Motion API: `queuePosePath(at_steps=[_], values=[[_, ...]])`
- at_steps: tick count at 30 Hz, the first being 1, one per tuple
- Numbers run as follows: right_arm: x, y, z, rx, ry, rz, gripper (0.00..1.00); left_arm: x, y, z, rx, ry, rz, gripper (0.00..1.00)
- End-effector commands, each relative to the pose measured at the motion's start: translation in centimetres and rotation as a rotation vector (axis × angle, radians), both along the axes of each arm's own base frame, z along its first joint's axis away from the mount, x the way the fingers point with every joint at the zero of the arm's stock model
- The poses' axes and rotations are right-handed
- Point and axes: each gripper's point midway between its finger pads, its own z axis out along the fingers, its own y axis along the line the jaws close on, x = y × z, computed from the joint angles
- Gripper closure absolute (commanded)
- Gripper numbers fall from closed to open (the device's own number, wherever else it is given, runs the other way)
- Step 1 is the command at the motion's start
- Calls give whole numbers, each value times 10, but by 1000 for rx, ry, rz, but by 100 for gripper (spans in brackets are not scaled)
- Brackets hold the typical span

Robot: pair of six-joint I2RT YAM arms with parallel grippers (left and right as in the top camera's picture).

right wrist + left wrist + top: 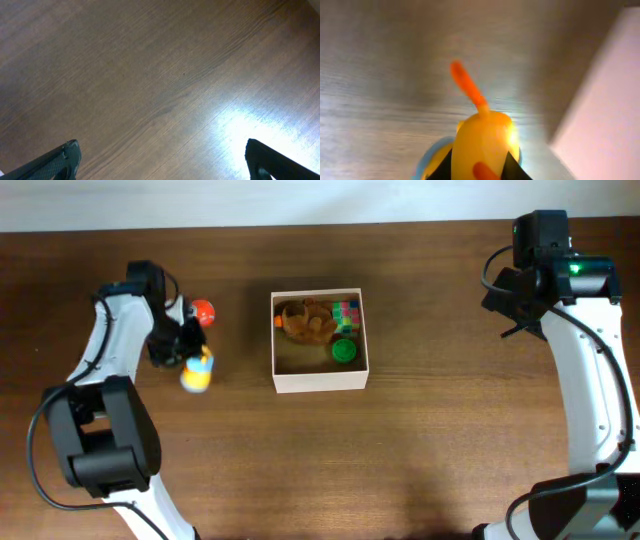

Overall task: Pack container
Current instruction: 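Carry the duck right and lower it into the box, release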

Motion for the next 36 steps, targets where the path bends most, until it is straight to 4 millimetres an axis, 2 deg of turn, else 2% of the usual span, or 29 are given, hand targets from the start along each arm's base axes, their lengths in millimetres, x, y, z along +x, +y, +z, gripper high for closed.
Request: queuePosePath(at_steps=[1, 7, 13, 18, 24, 30, 36], values=[[1, -2, -2, -3, 8, 0, 1, 23, -33, 45, -118, -131, -167, 82], [1, -2, -2, -3, 8, 0, 1, 31, -66, 94, -98, -227, -357, 82], [1, -2, -2, -3, 8, 0, 1, 25, -116, 123, -90, -289, -534, 82], [1, -2, -2, -3, 8, 0, 1, 13, -157, 122, -44, -291, -665, 82], [1, -2, -2, -3, 8, 0, 1, -3, -193, 115, 160, -298, -876, 82], [1, -2, -2, -3, 8, 0, 1, -11, -205, 111, 422, -292, -982, 82], [1, -2, -2, -3, 8, 1, 1, -9, -203, 103, 464, -271, -1031, 82]])
